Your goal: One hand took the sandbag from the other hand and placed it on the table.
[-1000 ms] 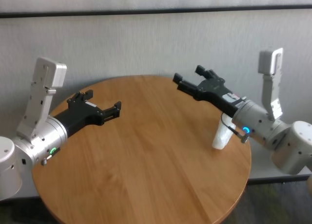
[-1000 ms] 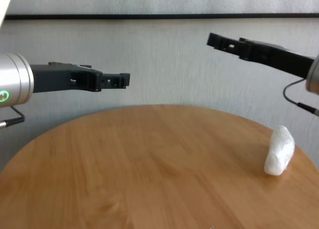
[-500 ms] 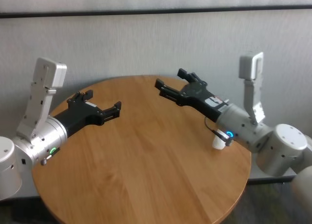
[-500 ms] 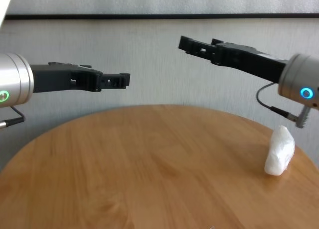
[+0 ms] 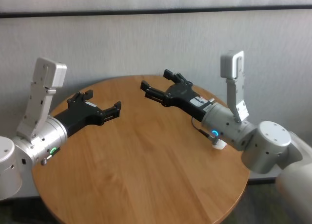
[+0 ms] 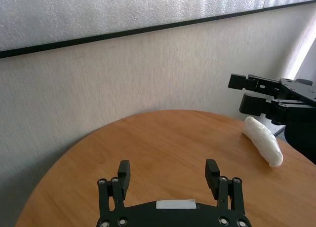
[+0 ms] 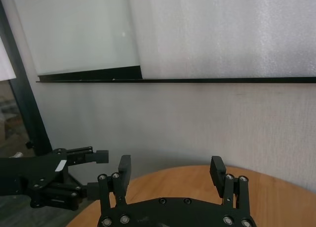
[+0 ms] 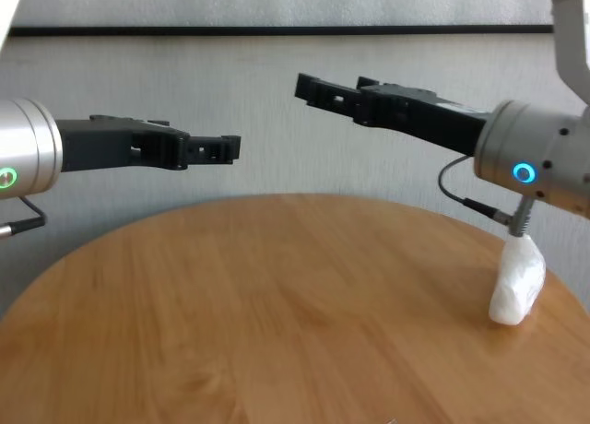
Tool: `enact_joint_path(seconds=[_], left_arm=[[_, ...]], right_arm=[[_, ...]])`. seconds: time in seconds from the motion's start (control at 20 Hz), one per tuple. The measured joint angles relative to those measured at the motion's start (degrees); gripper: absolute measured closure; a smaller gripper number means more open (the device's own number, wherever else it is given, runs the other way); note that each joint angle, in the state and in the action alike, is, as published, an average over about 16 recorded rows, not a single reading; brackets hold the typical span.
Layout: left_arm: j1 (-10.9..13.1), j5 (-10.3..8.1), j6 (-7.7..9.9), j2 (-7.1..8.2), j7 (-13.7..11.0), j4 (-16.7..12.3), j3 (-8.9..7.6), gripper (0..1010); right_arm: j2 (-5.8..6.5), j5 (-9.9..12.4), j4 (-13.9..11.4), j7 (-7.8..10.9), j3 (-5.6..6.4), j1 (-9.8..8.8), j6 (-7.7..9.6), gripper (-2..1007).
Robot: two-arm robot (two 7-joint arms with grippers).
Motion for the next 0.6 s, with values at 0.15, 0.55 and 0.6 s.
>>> enact_joint_path(seconds=[0.15, 0.55, 0.6], left_arm=[[0.0, 0.0, 0.0, 0.0, 0.0, 0.0, 0.0, 10], [0.0, 0.0, 0.0, 0.0, 0.0, 0.0, 0.0, 10], [0.0, 0.0, 0.0, 0.0, 0.0, 0.0, 0.0, 10]], right_arm=[[-0.97, -0.7, 0.8, 0.13, -0.32, 0.47, 0.14, 0], [-2.71, -2.2, 2.2, 0.45, -0.8, 1.26, 0.28, 0], [-2.83, -2.3, 2.2, 0.47, -0.82, 1.3, 0.28, 0]])
